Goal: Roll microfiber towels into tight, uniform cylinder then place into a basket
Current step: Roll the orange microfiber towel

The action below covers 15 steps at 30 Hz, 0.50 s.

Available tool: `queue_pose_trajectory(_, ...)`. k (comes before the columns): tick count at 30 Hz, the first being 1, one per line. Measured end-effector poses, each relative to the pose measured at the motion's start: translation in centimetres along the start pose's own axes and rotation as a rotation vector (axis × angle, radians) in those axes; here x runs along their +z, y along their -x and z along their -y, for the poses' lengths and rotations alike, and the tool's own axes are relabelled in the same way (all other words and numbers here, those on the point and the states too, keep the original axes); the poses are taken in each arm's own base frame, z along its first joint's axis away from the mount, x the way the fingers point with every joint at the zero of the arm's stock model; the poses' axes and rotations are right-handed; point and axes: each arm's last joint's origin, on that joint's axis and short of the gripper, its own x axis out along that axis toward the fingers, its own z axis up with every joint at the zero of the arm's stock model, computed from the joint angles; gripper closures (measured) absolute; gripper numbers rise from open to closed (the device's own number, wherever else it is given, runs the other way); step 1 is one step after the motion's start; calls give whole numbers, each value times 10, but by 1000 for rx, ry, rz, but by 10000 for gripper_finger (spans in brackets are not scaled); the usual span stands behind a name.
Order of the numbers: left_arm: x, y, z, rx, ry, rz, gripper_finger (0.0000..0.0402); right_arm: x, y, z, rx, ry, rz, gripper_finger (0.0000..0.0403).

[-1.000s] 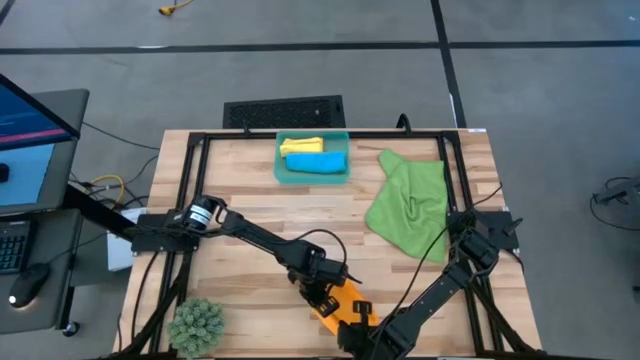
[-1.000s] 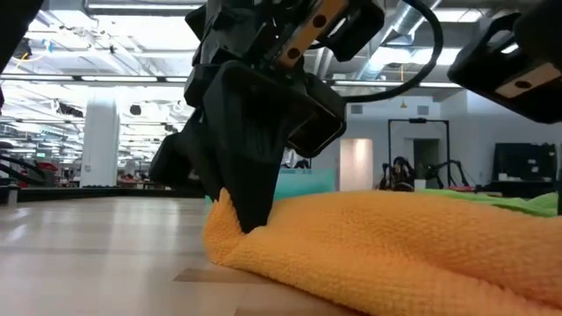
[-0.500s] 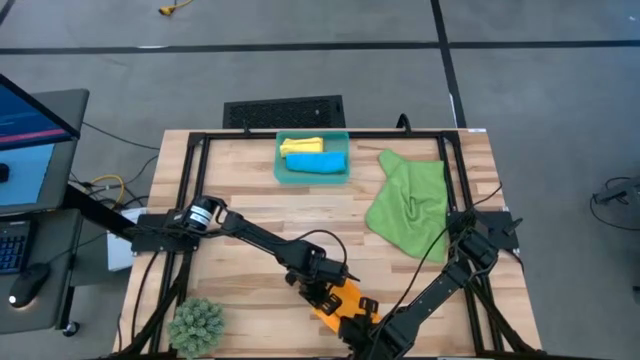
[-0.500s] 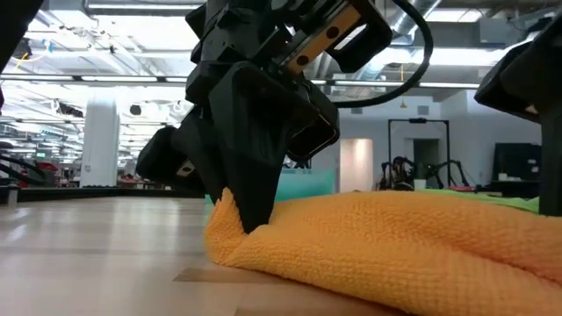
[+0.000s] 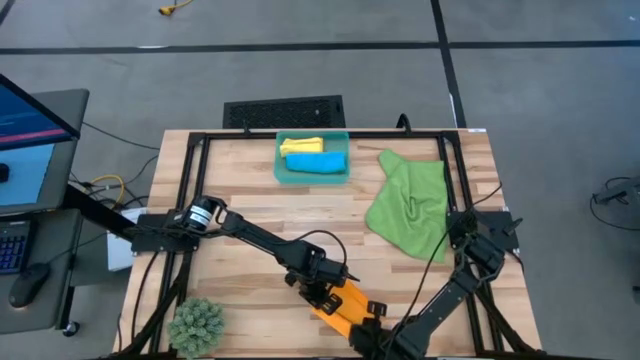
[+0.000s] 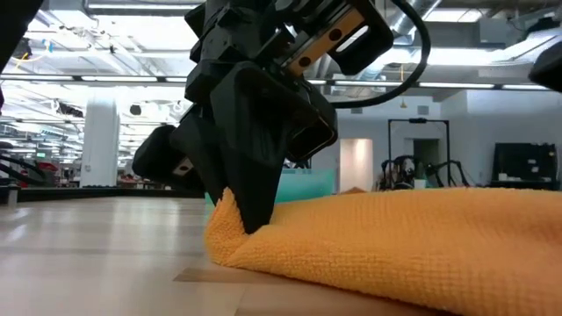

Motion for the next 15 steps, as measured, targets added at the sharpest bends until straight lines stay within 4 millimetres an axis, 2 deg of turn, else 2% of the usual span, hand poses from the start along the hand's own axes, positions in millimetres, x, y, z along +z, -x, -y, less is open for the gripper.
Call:
queue_pose_trajectory(7, 0, 0, 0, 1, 16, 1, 393, -9, 4, -6, 14, 16, -15, 279)
queue_pose_trajectory(15, 0, 0, -1, 5, 27, 1, 393, -38, 18, -25, 53, 98, 1, 282)
